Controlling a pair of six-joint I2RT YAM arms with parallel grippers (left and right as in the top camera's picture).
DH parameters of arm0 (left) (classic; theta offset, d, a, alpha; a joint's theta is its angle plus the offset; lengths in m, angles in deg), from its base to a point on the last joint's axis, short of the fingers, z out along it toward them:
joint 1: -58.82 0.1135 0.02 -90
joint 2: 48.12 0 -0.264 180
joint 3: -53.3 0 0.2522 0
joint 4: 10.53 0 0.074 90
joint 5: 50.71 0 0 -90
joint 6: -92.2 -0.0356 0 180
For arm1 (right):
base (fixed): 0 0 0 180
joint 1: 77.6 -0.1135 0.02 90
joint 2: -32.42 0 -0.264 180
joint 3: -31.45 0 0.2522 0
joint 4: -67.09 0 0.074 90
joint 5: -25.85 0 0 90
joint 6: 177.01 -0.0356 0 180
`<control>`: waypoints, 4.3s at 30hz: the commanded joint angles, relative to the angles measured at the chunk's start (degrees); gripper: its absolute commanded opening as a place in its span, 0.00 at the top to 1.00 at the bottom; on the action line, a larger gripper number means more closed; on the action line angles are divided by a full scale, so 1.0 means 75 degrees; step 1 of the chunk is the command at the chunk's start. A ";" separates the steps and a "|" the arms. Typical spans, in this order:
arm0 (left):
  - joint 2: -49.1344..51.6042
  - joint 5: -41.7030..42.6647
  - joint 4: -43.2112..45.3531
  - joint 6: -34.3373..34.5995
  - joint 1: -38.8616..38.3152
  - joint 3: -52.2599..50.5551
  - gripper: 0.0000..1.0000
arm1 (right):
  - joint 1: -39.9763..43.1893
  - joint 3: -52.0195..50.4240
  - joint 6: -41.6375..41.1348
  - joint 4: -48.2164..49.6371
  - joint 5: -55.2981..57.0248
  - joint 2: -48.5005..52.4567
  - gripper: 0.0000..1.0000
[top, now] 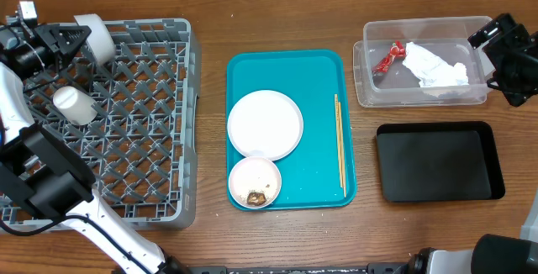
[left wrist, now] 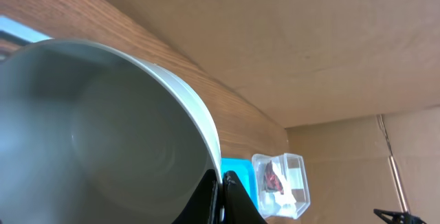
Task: Sort waste into correct bins and load items into the dishwasher
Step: 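Lower the grey bowl upside down into the rack and release, then reach the left gripper to the white plate and grasp its rim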
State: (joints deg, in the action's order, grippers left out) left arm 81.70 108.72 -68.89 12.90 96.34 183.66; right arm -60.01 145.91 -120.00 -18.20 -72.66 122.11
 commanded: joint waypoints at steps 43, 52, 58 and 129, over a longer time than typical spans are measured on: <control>-0.0082 -0.1518 -0.1268 -0.0055 0.0746 0.0207 0.72 | 0.0023 0.0082 -0.0023 0.0044 0.0073 0.0009 0.00; -0.0085 -0.3246 -0.3031 -0.0058 0.1355 0.2206 0.70 | 0.0023 0.0082 -0.0023 0.0041 0.0073 0.0009 0.00; -0.0085 -0.3194 -0.3902 -0.0087 0.0886 0.3267 0.96 | 0.0023 0.0082 -0.0023 0.0041 0.0073 0.0009 0.00; -0.0073 -0.9317 -0.2206 0.3197 -1.0223 -0.1877 0.80 | 0.0023 0.0082 -0.0023 0.0041 0.0073 0.0009 0.00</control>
State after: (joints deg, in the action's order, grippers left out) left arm 81.68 40.29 -86.73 36.38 19.80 170.48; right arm -59.99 145.91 -120.00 -18.20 -72.68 122.11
